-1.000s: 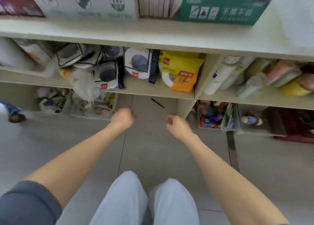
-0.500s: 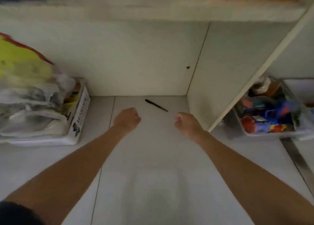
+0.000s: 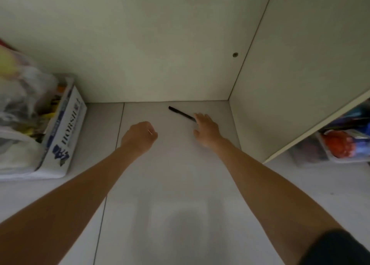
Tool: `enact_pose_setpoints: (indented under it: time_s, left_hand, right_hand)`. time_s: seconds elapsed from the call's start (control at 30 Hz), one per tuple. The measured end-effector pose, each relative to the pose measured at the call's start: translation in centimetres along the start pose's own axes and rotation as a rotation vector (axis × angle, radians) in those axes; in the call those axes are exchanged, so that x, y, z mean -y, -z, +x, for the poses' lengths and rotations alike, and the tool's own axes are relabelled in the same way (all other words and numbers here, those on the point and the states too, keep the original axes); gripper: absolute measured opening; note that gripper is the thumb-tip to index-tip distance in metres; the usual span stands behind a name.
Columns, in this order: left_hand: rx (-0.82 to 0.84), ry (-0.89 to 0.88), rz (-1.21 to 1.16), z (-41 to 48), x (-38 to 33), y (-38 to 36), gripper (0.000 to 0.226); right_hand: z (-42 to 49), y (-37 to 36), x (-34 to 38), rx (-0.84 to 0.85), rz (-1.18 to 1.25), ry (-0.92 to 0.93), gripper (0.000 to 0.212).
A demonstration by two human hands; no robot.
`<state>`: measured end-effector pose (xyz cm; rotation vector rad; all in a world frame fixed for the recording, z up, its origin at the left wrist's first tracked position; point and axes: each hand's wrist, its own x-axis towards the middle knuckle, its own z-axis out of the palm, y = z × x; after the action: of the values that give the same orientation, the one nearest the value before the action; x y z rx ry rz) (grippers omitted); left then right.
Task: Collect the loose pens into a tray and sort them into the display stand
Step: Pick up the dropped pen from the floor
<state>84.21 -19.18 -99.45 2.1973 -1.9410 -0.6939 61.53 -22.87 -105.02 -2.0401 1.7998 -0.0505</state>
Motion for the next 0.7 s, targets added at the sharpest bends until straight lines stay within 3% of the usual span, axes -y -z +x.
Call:
enact_pose_setpoints:
  time_s: [0.13, 0.23, 0.37, 0.47, 0.6, 0.63, 0.7]
  left_hand:
    - [-0.016, 0.005, -0.005, -0.2, 0.4, 0.1, 0.016]
    - [-0.014, -0.003, -0.021, -0.2, -0.1, 0.1, 0.011]
    - [0.007, 0.021, -0.107, -0.8, -0.8, -0.6, 0.009]
    - [-0.002, 0.021, -0.249, -1.4, -1.2, -1.1, 0.009]
    - [0.031, 0.098, -0.524, -2.6, -3.1, -1.1, 0.037]
    - [0.051, 0.108, -0.581, -3.2, -4.0, -0.9, 0.038]
    - [0.085, 0.101, -0.727, -5.1, -5.9, -0.3, 0.017]
  right_hand:
    - [0.3, -2.4, -0.1, -0.237, 0.064, -0.009, 0.031]
    - [0.3, -2.6, 0.0, -0.303, 0.100, -0.049, 0.013]
    - [0.1, -2.1, 0.3, -0.247, 0.207, -0.143, 0.019]
    - [-1.7, -1.4, 1.0, -0.243, 0.483, -0.185, 0.018]
    - [-6.8, 1.3, 3.0, -0.177, 0.764, -0.080, 0.010]
    - [-8.2, 2.1, 3.4, -0.118, 0.783, -0.044, 0.007]
    - [-10.7, 4.0, 3.7, 0.002, 0.741, 0.017, 0.007]
